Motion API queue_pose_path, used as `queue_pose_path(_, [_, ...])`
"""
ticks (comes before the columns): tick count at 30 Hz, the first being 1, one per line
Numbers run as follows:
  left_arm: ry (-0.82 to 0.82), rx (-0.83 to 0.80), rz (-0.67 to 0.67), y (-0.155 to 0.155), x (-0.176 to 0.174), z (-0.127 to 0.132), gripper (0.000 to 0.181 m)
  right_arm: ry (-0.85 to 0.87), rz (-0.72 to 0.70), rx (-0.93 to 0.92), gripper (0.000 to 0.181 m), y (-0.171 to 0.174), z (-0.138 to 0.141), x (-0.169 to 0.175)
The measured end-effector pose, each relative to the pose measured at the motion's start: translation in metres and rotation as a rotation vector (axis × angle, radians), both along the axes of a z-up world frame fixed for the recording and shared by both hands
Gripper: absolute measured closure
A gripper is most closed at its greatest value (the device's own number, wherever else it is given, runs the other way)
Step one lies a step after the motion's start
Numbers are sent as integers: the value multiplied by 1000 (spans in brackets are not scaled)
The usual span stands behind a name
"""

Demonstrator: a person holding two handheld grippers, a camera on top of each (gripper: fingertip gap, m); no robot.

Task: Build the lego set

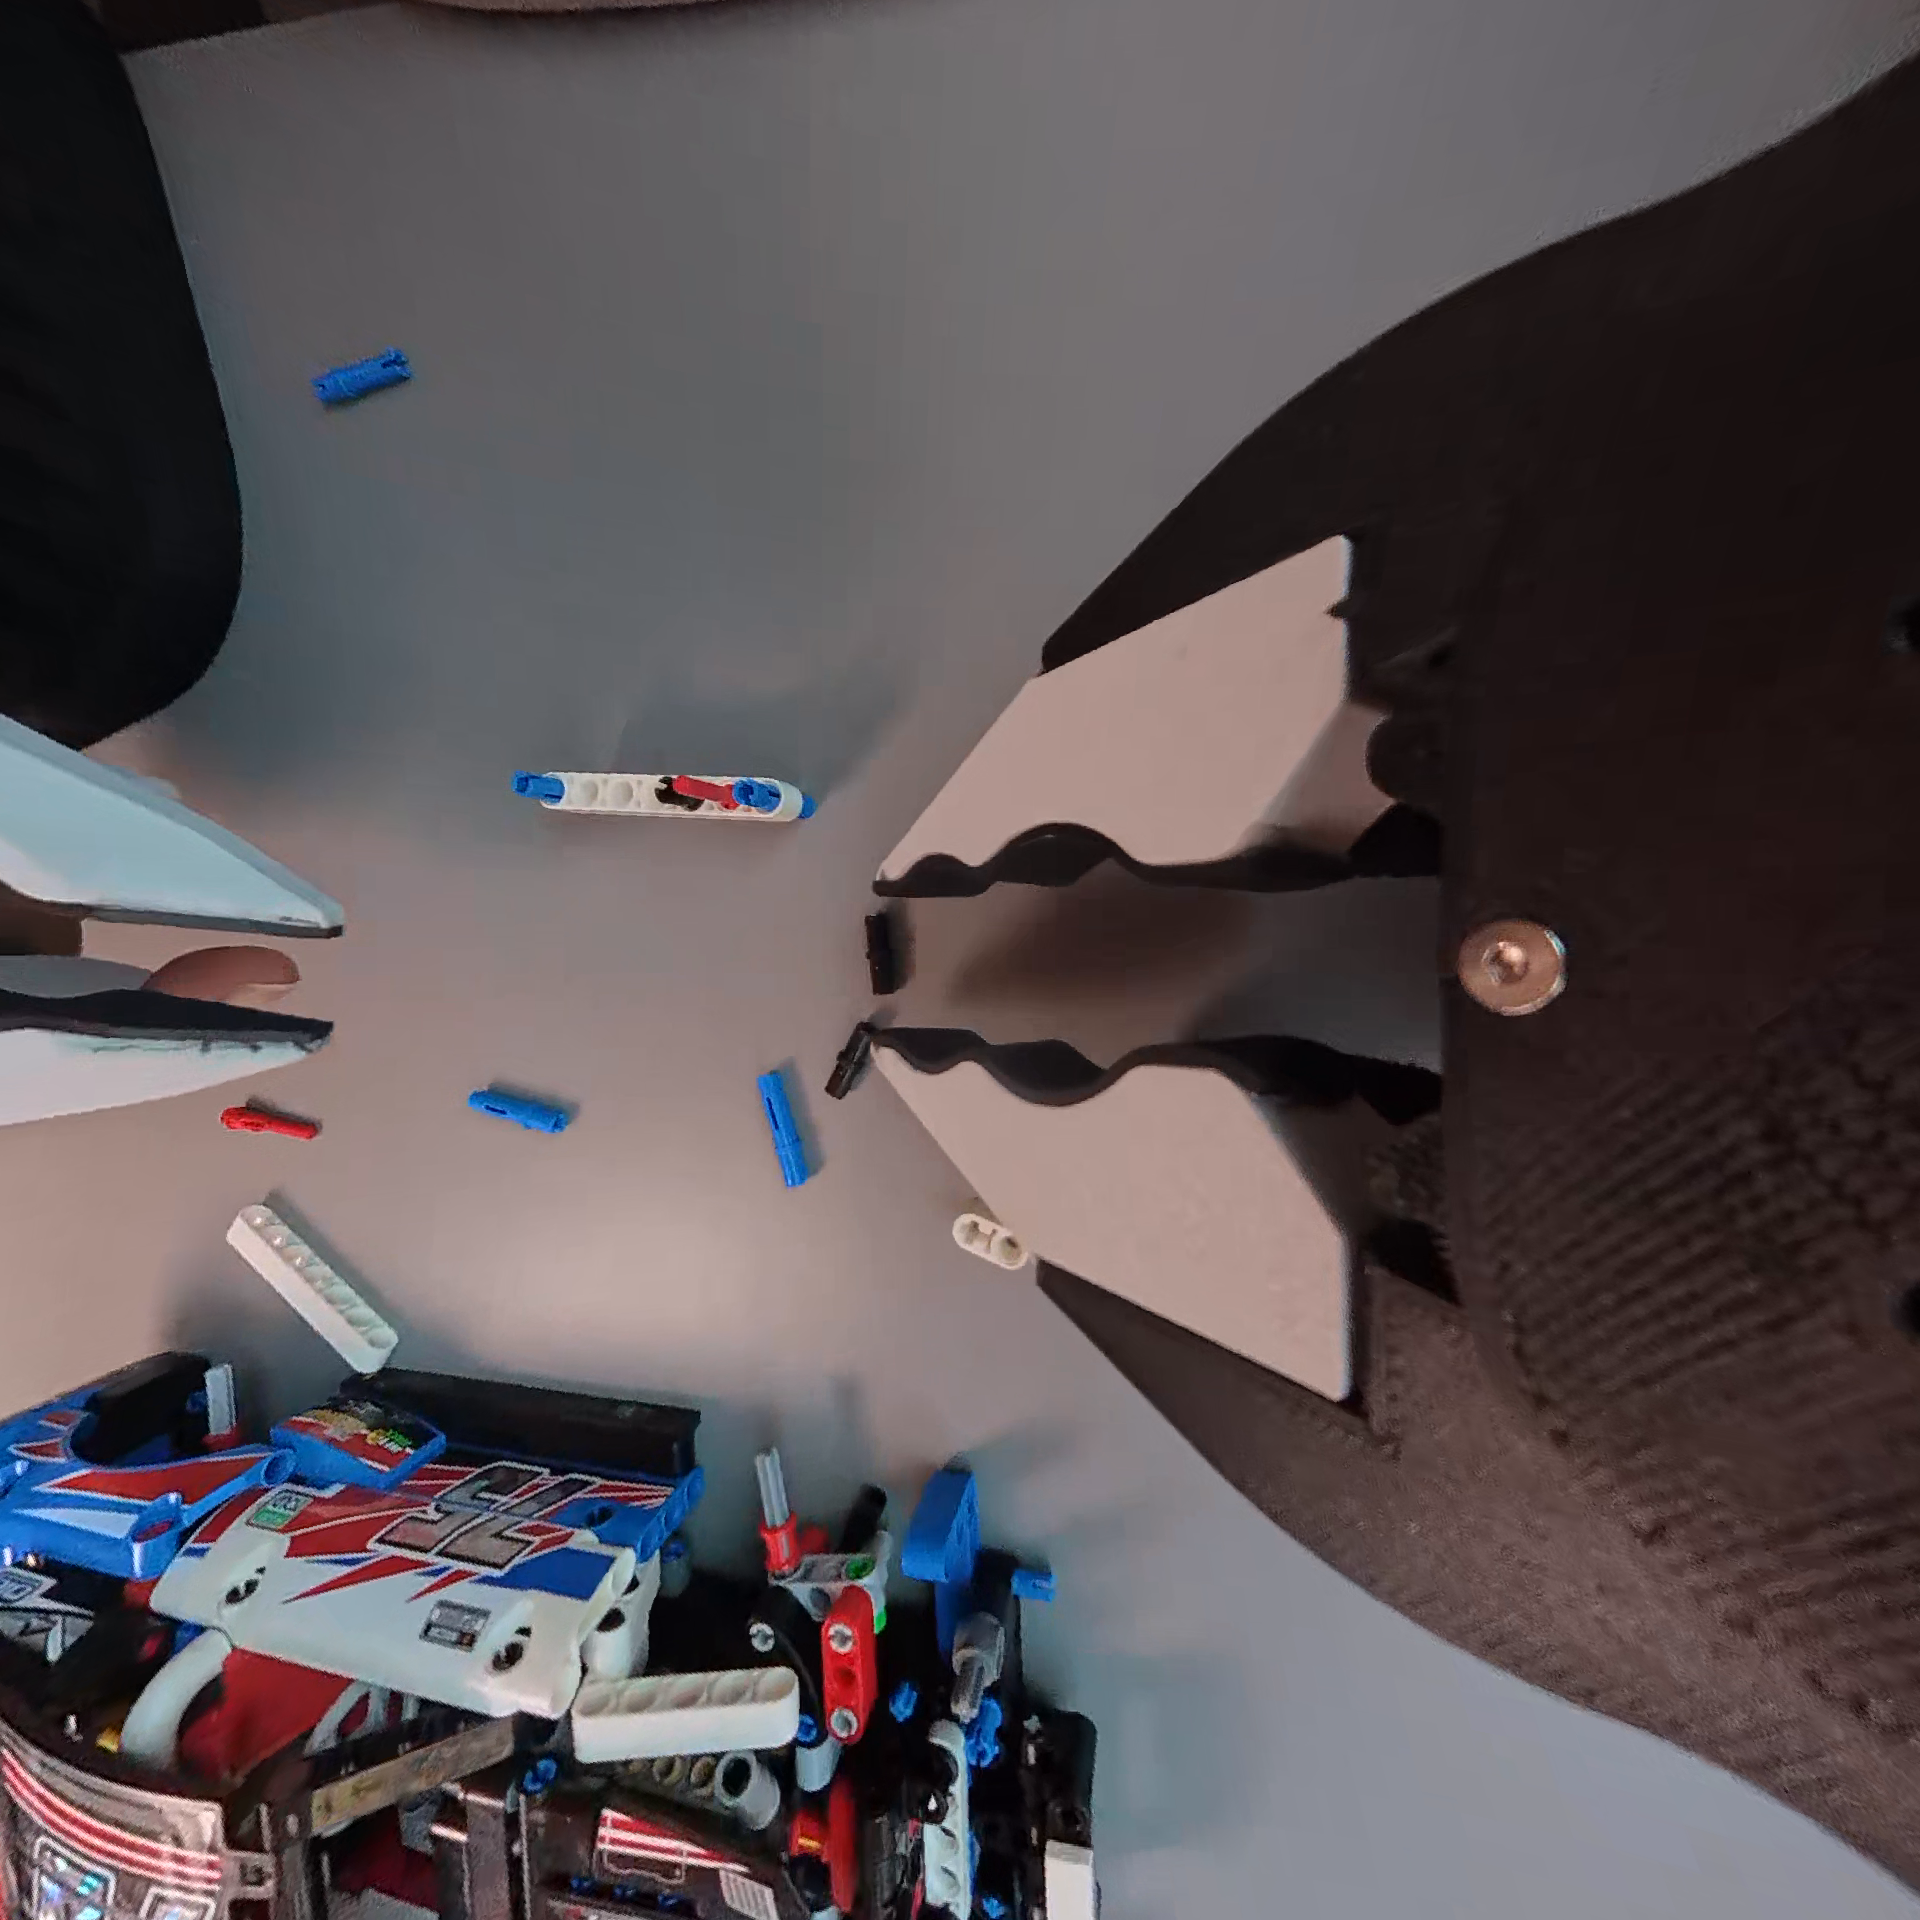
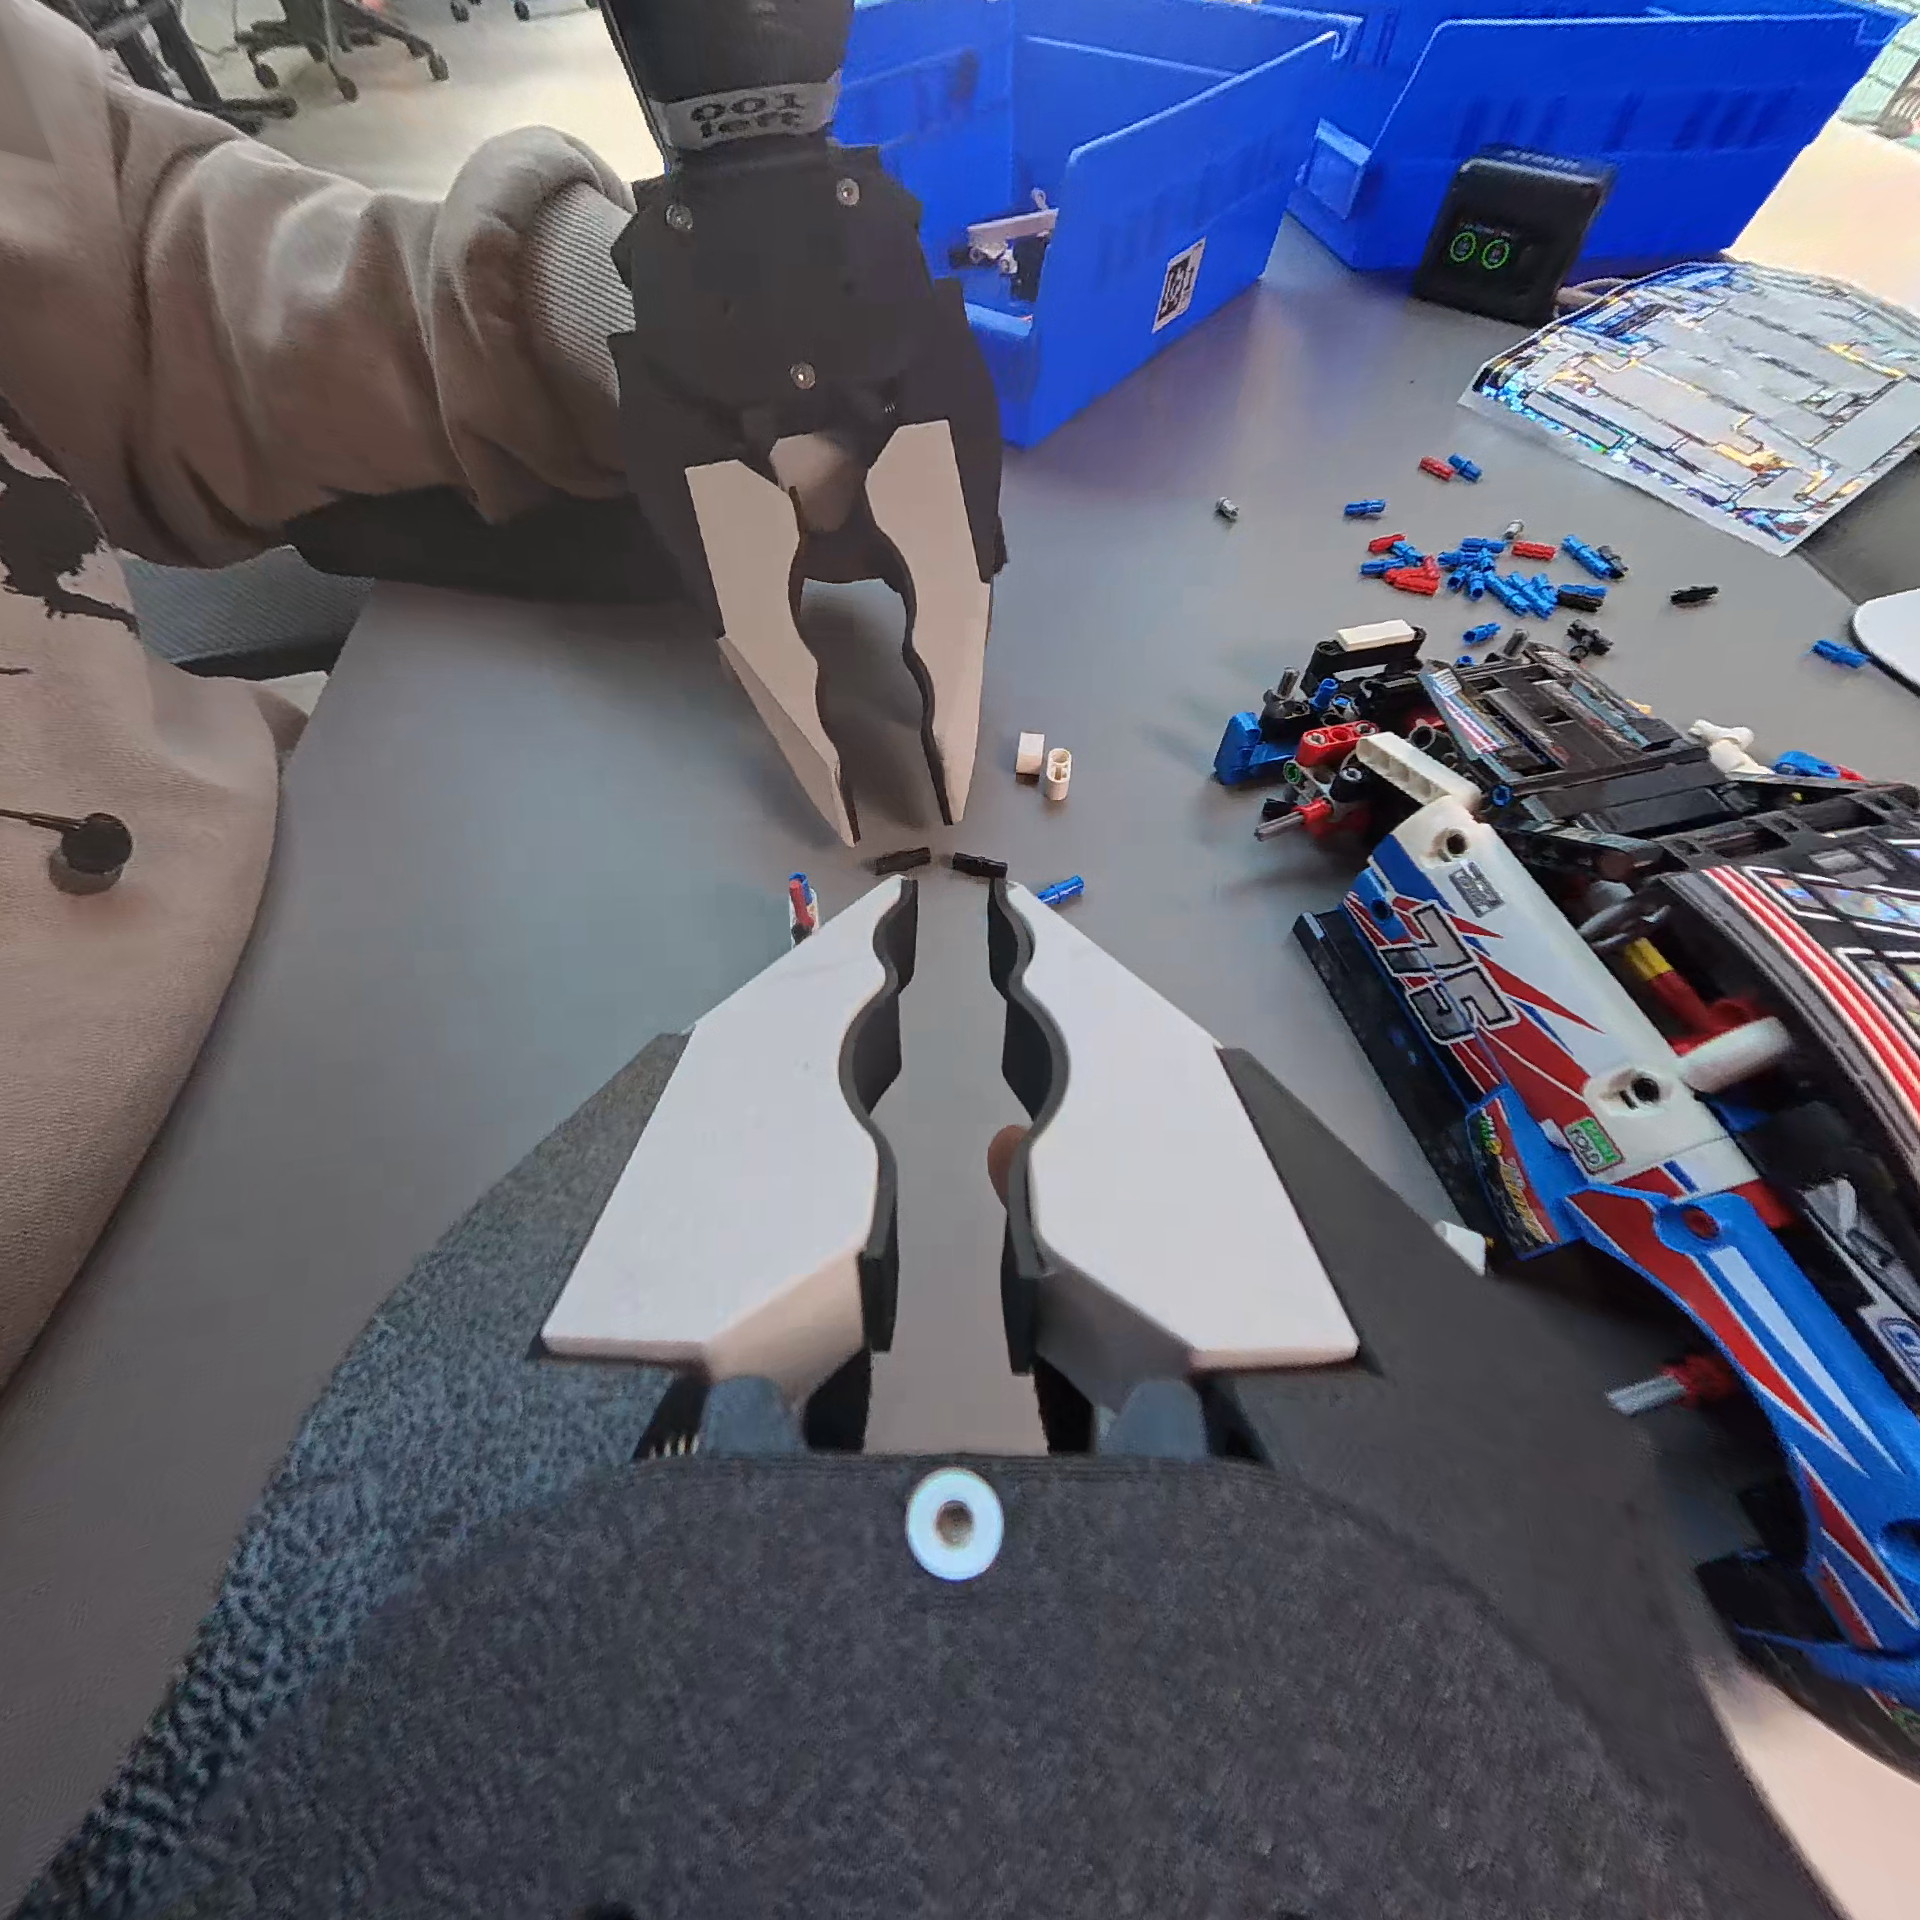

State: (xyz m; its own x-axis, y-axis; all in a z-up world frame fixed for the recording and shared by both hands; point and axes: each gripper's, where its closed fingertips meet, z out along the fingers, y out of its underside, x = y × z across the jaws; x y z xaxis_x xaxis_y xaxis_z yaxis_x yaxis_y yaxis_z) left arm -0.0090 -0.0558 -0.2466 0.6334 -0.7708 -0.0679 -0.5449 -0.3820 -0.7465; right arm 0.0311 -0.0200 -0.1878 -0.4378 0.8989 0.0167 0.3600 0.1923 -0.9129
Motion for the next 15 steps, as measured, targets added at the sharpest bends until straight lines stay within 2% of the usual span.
queue_pose_path(1, [6, 2, -10, 0, 1, -1, 156, -2, 6, -2, 170, -2, 0, 0])
queue_pose_path(5, [34, -9, -58, -2, 6, -5, 153, -8, 20, -7, 170, -5, -3, 0])
queue_pose_path(8, [31, -45, -107, -10, 10, -7, 166, -8, 21, -9, 171, -5, -3, 1])
queue_pose_path(15, [0, -78, -156, -23, 11, -7, 169, -9, 17, -11, 171, -4, -3, 2])
